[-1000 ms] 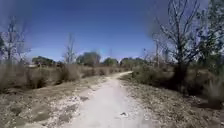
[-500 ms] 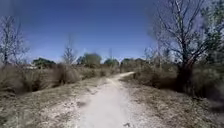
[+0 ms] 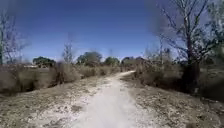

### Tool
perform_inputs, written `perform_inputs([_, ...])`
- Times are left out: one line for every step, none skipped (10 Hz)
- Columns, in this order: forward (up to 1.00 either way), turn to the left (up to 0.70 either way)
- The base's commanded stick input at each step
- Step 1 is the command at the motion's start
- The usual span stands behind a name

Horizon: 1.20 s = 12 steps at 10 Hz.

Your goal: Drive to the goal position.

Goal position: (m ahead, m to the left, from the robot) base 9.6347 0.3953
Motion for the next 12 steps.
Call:
perform_inputs([0.50, 0.00])
perform_inputs([0.50, 0.00])
perform_inputs([0.50, 0.00])
perform_inputs([0.50, 0.00])
perform_inputs([0.50, 0.00])
perform_inputs([0.50, 0.00])
perform_inputs([0.50, 0.00])
perform_inputs([0.50, 0.00])
perform_inputs([0.50, 0.00])
perform_inputs([0.50, 0.00])
perform_inputs([0.50, 0.00])
perform_inputs([0.50, 0.00])
